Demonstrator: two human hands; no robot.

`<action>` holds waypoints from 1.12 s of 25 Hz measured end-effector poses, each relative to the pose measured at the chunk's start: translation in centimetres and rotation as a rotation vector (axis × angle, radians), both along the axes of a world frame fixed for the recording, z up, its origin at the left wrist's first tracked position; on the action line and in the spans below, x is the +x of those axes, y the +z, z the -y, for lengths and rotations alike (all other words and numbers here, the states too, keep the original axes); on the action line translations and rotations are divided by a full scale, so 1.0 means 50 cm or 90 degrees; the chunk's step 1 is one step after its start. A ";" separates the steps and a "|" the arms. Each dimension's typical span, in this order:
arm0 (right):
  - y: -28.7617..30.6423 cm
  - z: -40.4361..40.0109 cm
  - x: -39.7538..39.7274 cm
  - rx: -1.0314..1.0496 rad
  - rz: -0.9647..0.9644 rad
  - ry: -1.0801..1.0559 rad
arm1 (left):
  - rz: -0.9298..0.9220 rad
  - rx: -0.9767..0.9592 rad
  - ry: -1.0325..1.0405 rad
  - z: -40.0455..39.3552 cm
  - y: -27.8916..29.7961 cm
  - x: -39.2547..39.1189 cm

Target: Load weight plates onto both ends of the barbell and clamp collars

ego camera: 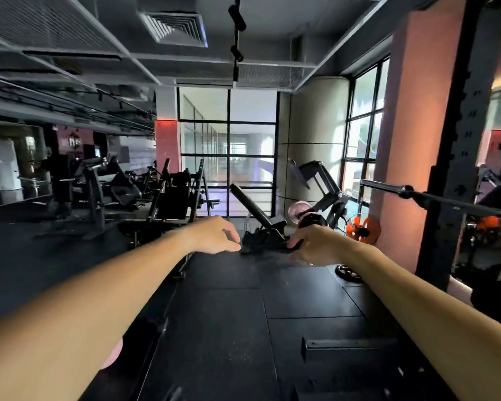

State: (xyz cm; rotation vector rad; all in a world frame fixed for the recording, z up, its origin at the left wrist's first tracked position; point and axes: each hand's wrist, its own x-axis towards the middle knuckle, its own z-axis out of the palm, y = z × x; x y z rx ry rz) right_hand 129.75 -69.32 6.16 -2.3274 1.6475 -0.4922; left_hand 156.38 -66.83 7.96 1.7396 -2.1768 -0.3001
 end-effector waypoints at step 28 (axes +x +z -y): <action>-0.007 1.819 0.156 -0.030 0.063 -0.162 | -0.002 -0.028 -0.214 1.986 -0.007 0.151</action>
